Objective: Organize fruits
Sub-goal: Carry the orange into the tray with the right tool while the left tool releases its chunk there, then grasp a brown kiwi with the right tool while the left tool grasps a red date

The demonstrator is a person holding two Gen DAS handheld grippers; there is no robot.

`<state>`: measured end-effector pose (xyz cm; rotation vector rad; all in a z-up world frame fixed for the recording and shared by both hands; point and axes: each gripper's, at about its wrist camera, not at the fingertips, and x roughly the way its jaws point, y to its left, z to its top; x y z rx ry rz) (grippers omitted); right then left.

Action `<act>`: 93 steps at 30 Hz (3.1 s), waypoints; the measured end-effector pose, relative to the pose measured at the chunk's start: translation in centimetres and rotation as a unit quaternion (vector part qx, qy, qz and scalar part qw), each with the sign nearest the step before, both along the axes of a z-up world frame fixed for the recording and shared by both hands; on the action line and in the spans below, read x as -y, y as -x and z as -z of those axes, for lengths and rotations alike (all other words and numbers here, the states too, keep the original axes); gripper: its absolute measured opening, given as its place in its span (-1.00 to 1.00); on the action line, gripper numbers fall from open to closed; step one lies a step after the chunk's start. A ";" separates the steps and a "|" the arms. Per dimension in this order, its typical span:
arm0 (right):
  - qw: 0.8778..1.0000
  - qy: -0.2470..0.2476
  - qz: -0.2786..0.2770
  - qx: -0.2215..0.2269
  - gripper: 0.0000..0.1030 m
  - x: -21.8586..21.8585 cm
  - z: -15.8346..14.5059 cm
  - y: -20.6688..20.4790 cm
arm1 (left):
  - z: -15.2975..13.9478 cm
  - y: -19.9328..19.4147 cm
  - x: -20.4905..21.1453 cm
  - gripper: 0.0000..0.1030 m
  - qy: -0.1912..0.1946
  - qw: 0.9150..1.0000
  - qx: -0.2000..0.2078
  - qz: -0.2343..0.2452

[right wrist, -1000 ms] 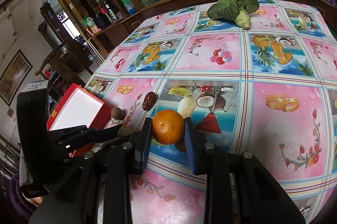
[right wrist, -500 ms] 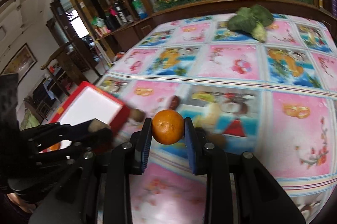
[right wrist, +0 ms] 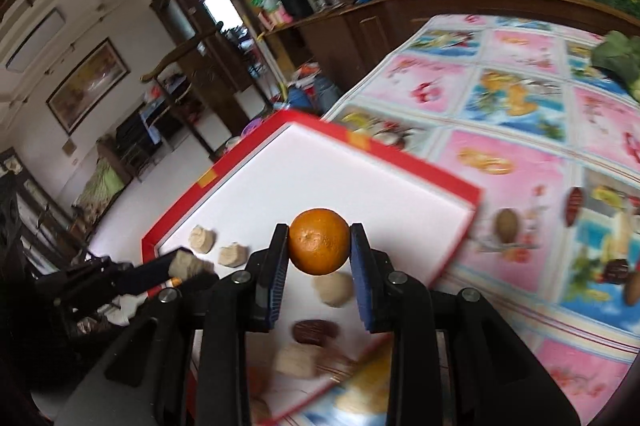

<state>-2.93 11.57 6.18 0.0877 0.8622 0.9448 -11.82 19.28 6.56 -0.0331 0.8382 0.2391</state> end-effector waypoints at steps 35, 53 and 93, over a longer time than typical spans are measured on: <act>0.997 0.053 -0.063 0.005 -0.35 -5.2 2.9 1.9 | 3.9 1.0 -2.0 -0.49 -0.011 0.999 -0.039 -0.034; 0.997 0.023 -0.069 -0.023 -0.18 -3.8 2.6 1.1 | 3.5 1.0 -1.8 -0.14 -0.013 0.998 -0.043 -0.039; 0.987 0.121 0.102 0.030 -0.18 19.8 3.8 -6.4 | 1.4 -7.8 15.7 0.21 -0.039 0.987 -0.052 0.144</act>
